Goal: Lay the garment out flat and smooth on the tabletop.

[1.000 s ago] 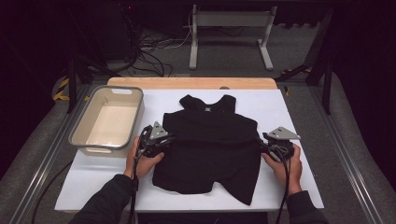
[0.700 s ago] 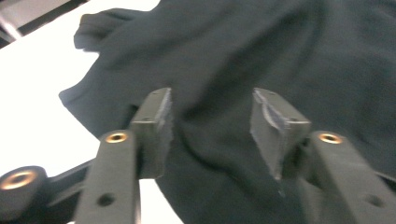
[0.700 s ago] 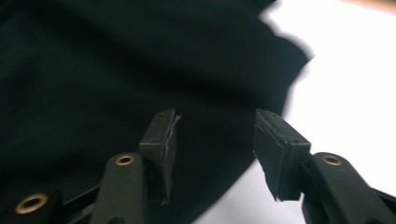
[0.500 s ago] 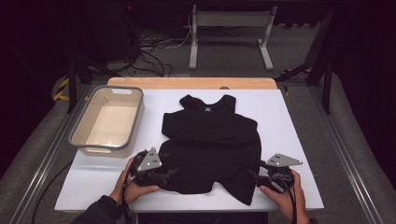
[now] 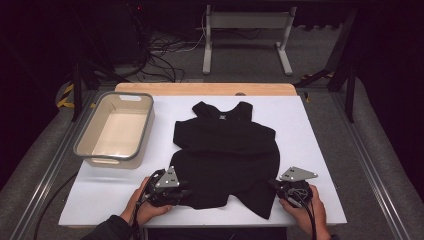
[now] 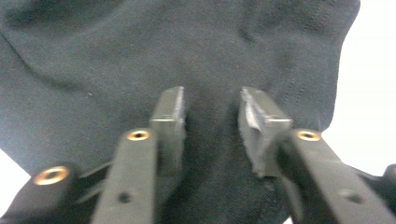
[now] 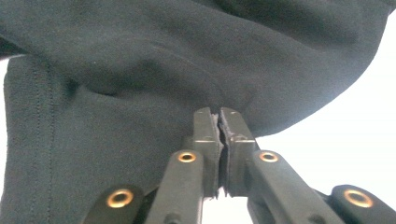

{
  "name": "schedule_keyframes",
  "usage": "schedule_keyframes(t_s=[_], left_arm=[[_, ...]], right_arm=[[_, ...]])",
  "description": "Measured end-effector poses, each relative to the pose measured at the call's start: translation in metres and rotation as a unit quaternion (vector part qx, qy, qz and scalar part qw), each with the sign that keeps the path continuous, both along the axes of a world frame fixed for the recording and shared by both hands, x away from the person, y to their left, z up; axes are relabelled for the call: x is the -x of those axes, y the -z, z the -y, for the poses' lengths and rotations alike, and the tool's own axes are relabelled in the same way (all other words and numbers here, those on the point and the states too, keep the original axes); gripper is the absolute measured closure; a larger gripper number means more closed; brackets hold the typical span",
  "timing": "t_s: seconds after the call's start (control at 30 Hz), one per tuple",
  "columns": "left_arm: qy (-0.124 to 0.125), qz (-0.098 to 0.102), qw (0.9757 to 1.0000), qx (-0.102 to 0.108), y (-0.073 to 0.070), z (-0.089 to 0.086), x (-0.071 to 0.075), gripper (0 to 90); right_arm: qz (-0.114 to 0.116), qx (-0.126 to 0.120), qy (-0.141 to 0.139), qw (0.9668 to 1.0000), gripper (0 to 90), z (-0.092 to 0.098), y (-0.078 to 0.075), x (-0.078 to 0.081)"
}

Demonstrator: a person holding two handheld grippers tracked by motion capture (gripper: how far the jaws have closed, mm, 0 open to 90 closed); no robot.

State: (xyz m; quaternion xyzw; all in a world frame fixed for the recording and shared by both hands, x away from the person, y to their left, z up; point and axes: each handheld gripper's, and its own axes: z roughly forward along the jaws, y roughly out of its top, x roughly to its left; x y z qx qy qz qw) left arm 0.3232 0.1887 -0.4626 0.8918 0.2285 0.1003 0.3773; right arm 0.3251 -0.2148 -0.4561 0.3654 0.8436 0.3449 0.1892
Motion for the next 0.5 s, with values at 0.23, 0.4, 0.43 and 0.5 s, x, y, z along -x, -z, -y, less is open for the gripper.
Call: schedule_keyframes(t_s=[0.23,0.4,0.43,0.5], left_arm=[[0.008,0.001,1.0,-0.001,-0.001,-0.002,-0.001,87.2],[0.017,0.016,0.9997,-0.005,-0.005,-0.002,0.003,88.6],[0.016,0.018,0.9997,-0.004,-0.005,-0.002,0.004,89.6],[0.02,0.018,0.9996,0.001,-0.007,-0.003,0.005,90.0]], right_arm=[[0.025,0.018,0.024,0.9992,89.2,0.01,-0.006,0.002],[0.049,0.031,0.069,0.9959,90.0,0.029,-0.012,0.003],[0.049,0.017,0.078,0.9956,90.0,0.035,-0.013,0.003],[0.052,0.005,0.077,0.9957,90.0,0.038,-0.014,0.005]])
